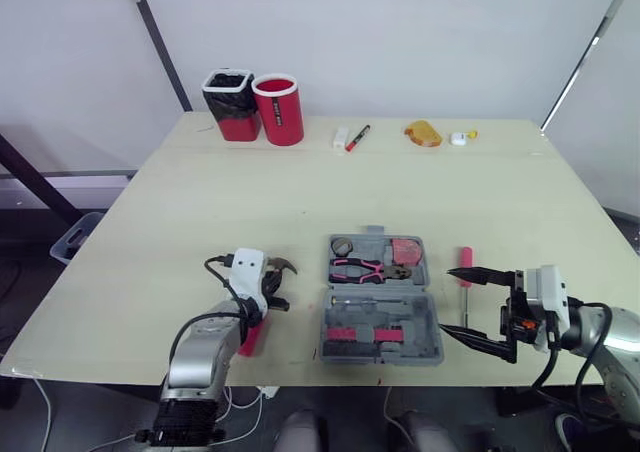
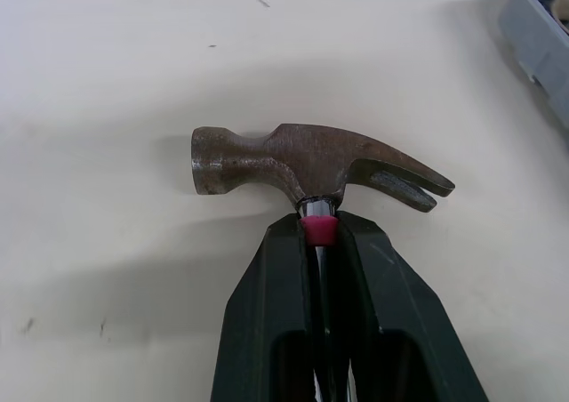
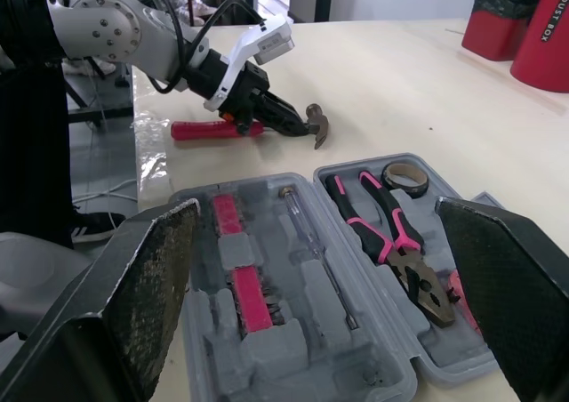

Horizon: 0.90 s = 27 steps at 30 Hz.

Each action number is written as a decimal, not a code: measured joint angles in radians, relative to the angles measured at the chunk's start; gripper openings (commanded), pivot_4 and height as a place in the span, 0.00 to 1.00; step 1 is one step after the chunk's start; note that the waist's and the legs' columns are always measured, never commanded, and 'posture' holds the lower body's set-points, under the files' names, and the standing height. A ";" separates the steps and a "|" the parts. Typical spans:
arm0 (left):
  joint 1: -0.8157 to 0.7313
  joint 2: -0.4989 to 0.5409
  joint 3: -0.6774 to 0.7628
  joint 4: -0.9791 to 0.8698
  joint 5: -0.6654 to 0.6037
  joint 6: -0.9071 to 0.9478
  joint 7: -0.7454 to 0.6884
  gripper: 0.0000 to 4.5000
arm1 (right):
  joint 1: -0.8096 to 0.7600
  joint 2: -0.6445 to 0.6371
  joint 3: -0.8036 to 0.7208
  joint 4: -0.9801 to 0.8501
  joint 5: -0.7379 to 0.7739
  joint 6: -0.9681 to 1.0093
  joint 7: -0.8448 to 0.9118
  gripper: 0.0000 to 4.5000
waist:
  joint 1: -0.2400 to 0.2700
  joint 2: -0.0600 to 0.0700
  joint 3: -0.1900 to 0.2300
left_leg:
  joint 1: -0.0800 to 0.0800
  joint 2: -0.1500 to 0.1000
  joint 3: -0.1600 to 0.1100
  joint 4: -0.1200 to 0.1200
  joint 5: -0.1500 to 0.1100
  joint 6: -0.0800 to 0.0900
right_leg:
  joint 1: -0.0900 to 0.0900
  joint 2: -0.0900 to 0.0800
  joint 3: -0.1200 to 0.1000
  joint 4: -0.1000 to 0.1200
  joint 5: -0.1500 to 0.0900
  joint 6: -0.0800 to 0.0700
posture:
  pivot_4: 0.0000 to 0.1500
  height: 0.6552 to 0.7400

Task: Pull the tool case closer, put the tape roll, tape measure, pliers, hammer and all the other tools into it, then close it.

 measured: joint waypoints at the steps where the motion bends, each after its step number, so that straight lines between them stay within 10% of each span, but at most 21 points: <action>1: -0.001 0.020 0.000 0.003 0.000 -0.004 -0.022 0.01 | -0.001 0.001 0.000 0.006 -0.001 -0.001 0.000 1.00 | -0.001 0.000 0.000 | 0.000 0.000 0.000 0.000 0.000 0.000 | 0.000 0.000 0.000 0.000 0.000 0.000 | 1.00 1.00; 14: -0.210 0.270 -0.104 -0.020 -0.089 -0.013 -0.479 0.01 | 0.010 0.017 -0.020 0.048 -0.001 -0.025 0.009 1.00 | 0.001 0.000 0.001 | -0.001 0.000 0.001 -0.001 0.000 0.000 | 0.000 0.000 0.000 -0.003 -0.001 -0.001 | 1.00 1.00; 27: -0.522 0.278 -0.438 -0.033 -0.102 0.067 -0.823 0.01 | 0.076 0.008 -0.091 0.058 0.005 -0.053 0.013 1.00 | 0.000 0.001 0.002 | -0.003 0.000 0.000 -0.003 0.000 0.000 | 0.000 0.001 0.000 -0.007 0.000 0.000 | 1.00 1.00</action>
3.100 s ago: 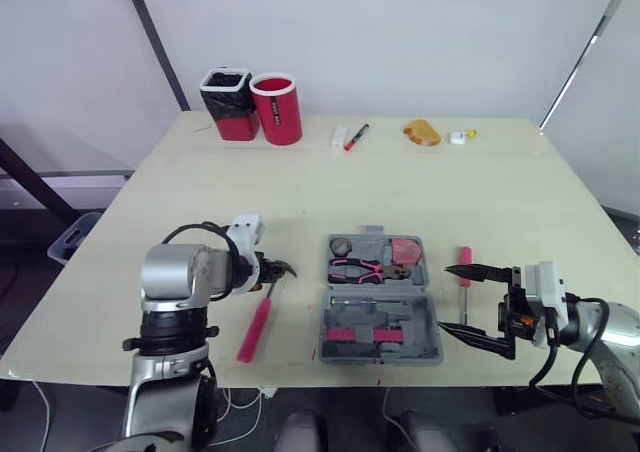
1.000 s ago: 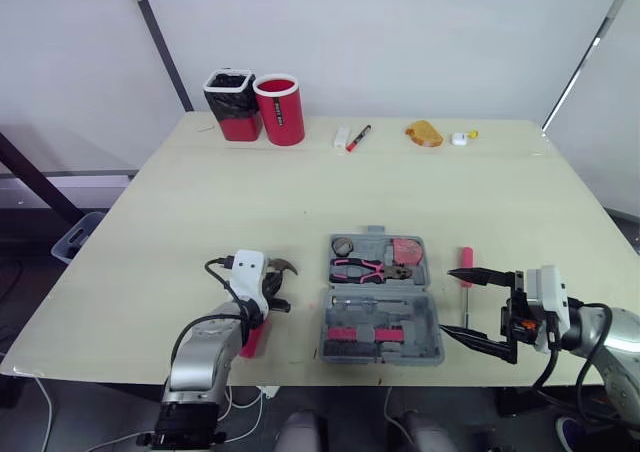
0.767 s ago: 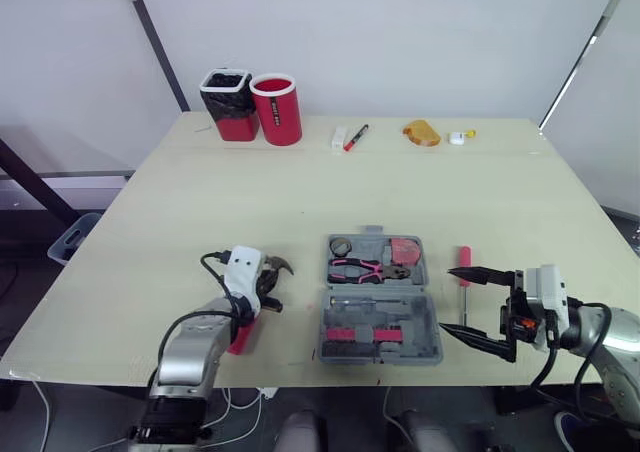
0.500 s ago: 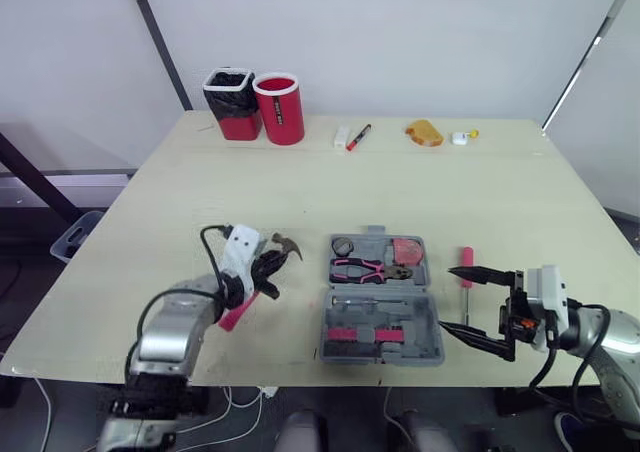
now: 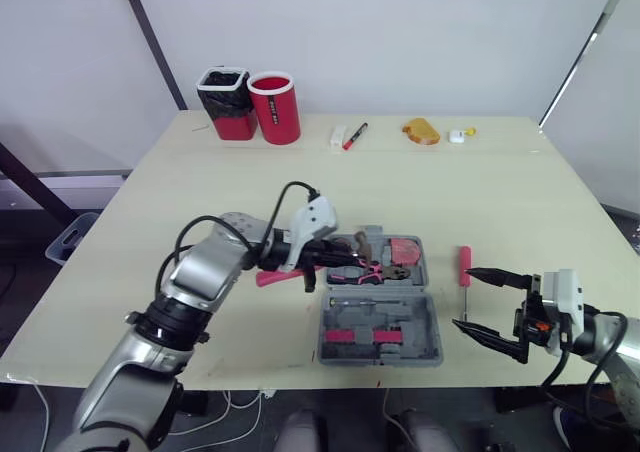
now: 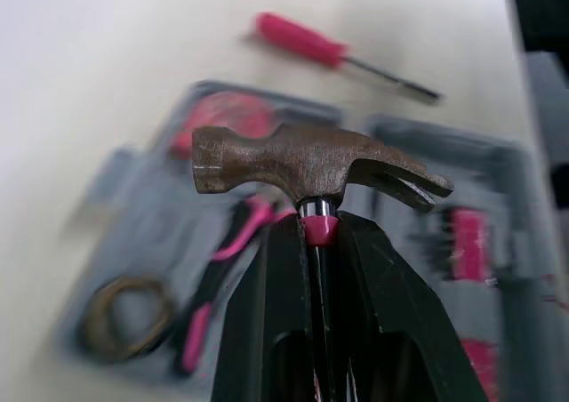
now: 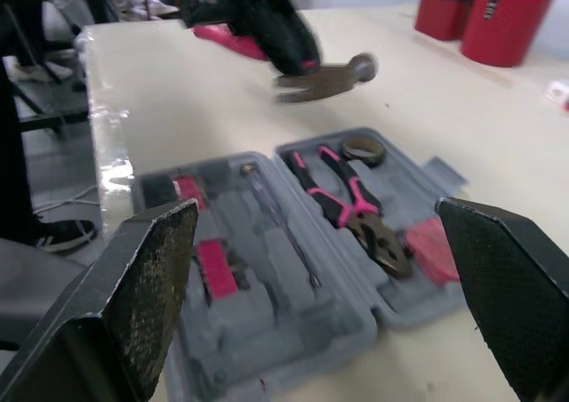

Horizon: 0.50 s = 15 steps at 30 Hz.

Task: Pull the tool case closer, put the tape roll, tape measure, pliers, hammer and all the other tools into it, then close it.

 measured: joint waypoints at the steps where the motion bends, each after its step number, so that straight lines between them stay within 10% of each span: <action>1: -0.013 -0.014 -0.028 -0.001 0.000 0.002 -0.019 0.01 | 0.020 -0.006 -0.020 -0.001 0.014 0.005 0.006 1.00 | 0.001 0.000 0.000 | 0.000 0.000 0.000 0.000 0.000 0.000 | 0.000 0.000 0.000 -0.001 0.000 0.000 | 1.00 1.00; 15: -0.159 -0.169 -0.316 0.008 0.139 0.103 -0.065 0.01 | 0.091 -0.033 -0.104 -0.001 0.037 0.005 0.028 1.00 | 0.001 0.001 0.000 | -0.001 -0.001 -0.001 0.000 0.000 0.000 | 0.000 0.005 0.008 -0.001 0.000 0.000 | 1.00 1.00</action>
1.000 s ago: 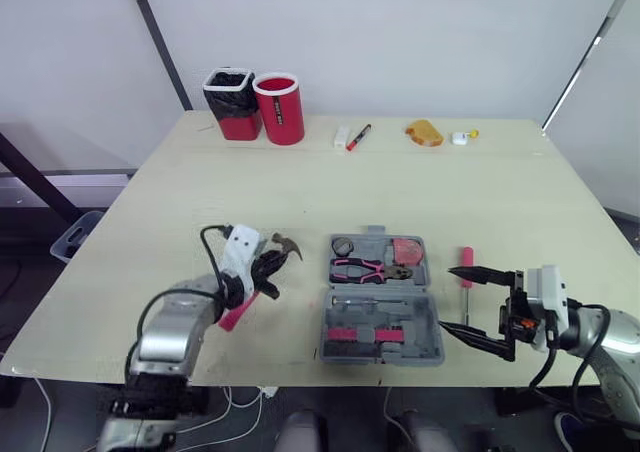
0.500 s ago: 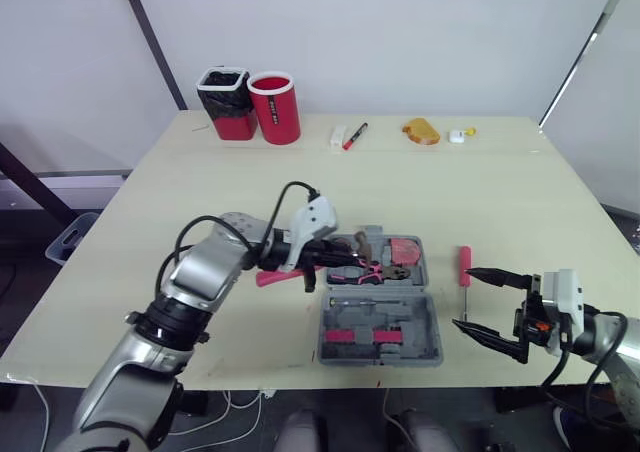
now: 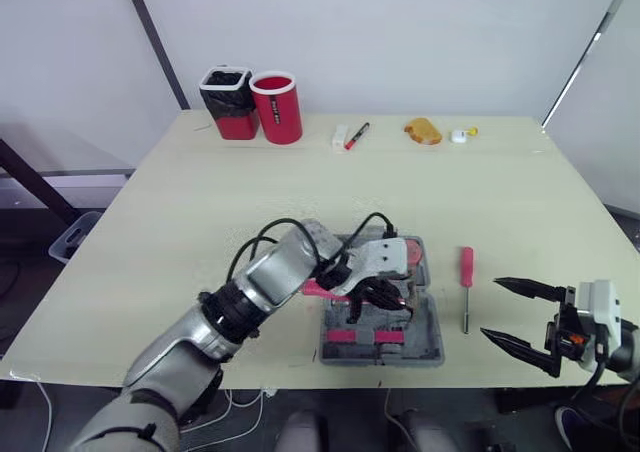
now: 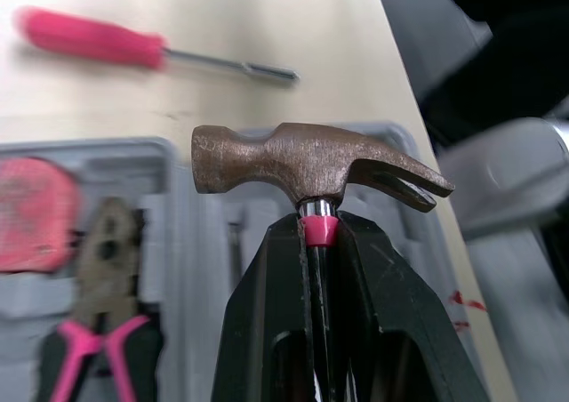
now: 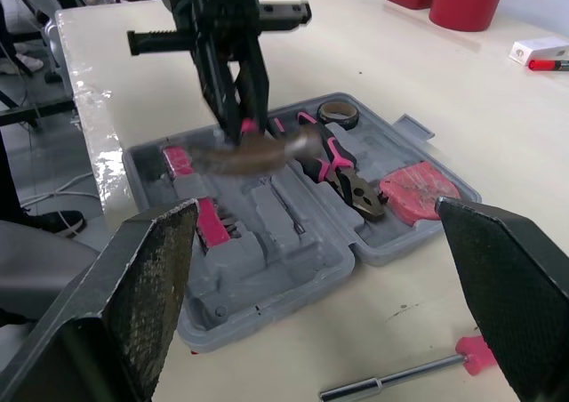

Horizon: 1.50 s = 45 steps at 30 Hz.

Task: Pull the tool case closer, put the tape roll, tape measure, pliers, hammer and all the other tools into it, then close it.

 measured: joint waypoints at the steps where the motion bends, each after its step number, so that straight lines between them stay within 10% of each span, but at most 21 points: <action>1: -0.011 -0.026 -0.018 0.014 0.011 0.012 0.004 0.01 | 0.000 0.001 0.000 0.000 -0.001 -0.001 -0.001 1.00 | 0.001 0.000 0.000 | 0.000 0.000 0.000 0.000 0.000 0.000 | 0.000 0.000 0.001 0.000 0.000 0.000 | 1.00 1.00; 32: -0.063 -0.235 -0.120 0.328 0.171 0.033 0.070 0.01 | 0.050 0.002 -0.001 0.003 -0.032 -0.025 -0.021 1.00 | 0.002 0.001 0.000 | -0.001 -0.002 -0.002 0.000 0.000 0.000 | 0.001 0.009 0.014 0.000 0.000 0.000 | 1.00 1.00; 40: -0.062 -0.252 -0.115 0.339 0.175 0.021 0.057 0.77 | 0.057 -0.002 -0.001 0.003 -0.033 -0.034 -0.021 1.00 | 0.000 0.002 0.000 | -0.001 -0.004 -0.004 0.000 0.000 0.000 | 0.001 0.009 0.016 0.000 -0.001 0.000 | 1.00 1.00; 45: -0.061 -0.243 -0.111 0.338 0.181 0.027 0.060 0.77 | 0.055 -0.003 -0.001 0.003 -0.033 -0.034 -0.021 1.00 | -0.002 0.002 0.000 | -0.001 -0.004 -0.004 0.000 0.000 0.000 | 0.001 0.009 0.016 0.000 0.000 0.000 | 1.00 1.00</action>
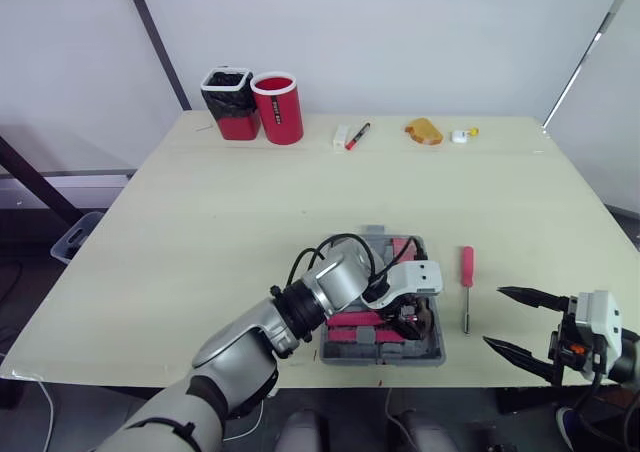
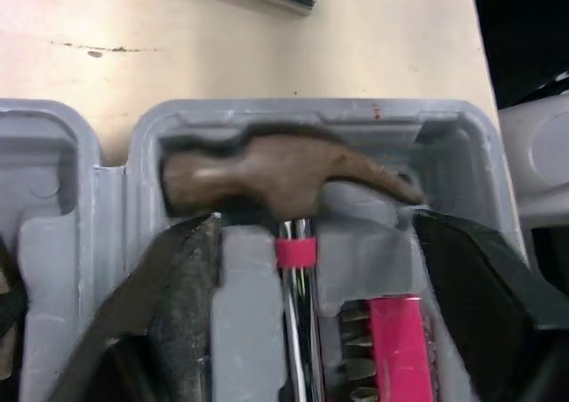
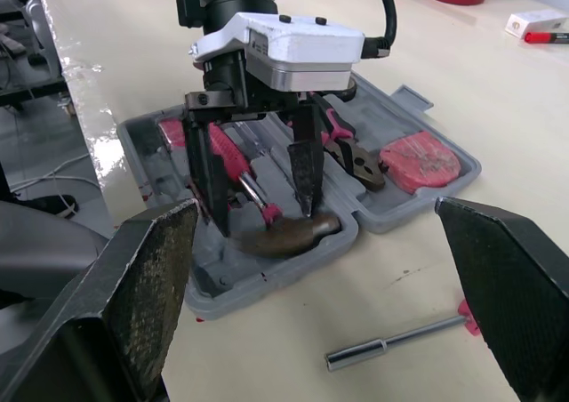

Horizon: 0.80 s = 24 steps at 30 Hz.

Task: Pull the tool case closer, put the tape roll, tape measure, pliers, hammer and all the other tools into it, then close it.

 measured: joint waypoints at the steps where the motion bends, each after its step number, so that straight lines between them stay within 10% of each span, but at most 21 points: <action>1: 0.000 0.004 0.004 -0.008 -0.002 0.006 -0.006 0.77 | -0.001 0.000 0.000 0.000 0.000 0.000 0.000 1.00 | 0.000 0.000 0.000 | 0.000 0.000 0.000 0.000 0.000 0.000 | 0.000 0.000 0.000 0.000 0.000 0.000 | 1.00 1.00; 14: 0.043 0.088 0.264 -0.129 -0.170 -0.066 -0.061 0.77 | -0.014 -0.001 0.000 0.000 -0.002 0.000 -0.001 1.00 | -0.001 0.001 0.000 | 0.000 0.000 0.000 0.000 0.000 0.000 | 0.000 0.000 0.000 0.000 0.000 0.000 | 1.00 1.00; 24: 0.195 0.203 0.350 -0.063 -0.215 -0.315 -0.157 0.01 | -0.045 0.000 0.012 0.008 -0.010 0.000 0.000 1.00 | 0.005 0.001 0.000 | 0.000 0.000 0.000 0.000 0.000 0.000 | 0.000 0.000 0.000 0.000 0.000 0.000 | 1.00 1.00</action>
